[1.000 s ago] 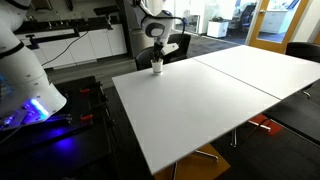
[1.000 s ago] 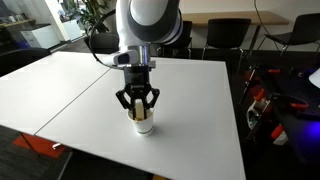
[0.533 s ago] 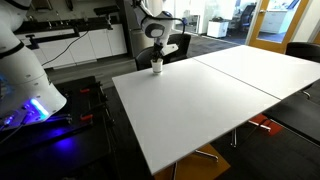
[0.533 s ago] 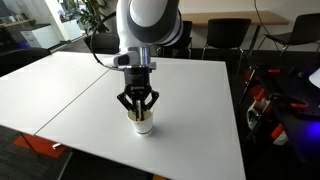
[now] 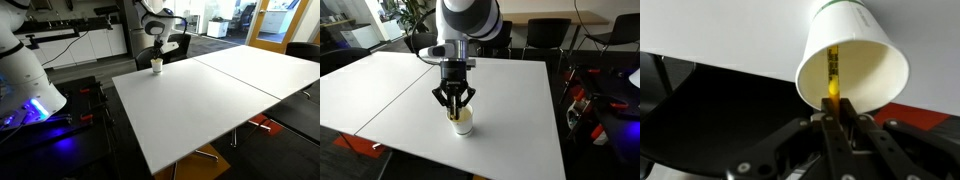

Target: Pick up the pen from the cup and place it on the table then move the cup to the right

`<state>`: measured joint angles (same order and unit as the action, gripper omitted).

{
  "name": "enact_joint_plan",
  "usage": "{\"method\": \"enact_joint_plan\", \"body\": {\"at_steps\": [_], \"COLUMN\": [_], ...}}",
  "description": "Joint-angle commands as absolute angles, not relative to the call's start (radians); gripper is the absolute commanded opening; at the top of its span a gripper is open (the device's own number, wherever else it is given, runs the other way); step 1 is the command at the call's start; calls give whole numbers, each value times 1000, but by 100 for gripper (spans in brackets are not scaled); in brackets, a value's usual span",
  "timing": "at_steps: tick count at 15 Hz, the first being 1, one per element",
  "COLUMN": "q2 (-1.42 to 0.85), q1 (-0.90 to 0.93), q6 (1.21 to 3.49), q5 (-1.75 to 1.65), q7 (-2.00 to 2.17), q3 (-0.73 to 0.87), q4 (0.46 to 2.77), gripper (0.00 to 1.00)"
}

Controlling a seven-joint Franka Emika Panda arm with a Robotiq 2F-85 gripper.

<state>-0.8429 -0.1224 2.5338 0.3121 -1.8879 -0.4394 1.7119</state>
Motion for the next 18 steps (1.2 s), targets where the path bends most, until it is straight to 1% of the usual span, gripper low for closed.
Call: {"method": "enact_joint_plan", "body": {"at_steps": [1,12,15,18], "q2": [-749,-552,-521,-522], "q1": [-132,-134,-109,-61], "q6": [2547,2656,2741,2845], "q5": [343,421,420,360], "q7": [-1852,-1825,-1783,-1661], "q3": [-450,-454,-425,-360], "q4": [1786,1921,1949,1950], "gripper": [3,3,3,3]}}
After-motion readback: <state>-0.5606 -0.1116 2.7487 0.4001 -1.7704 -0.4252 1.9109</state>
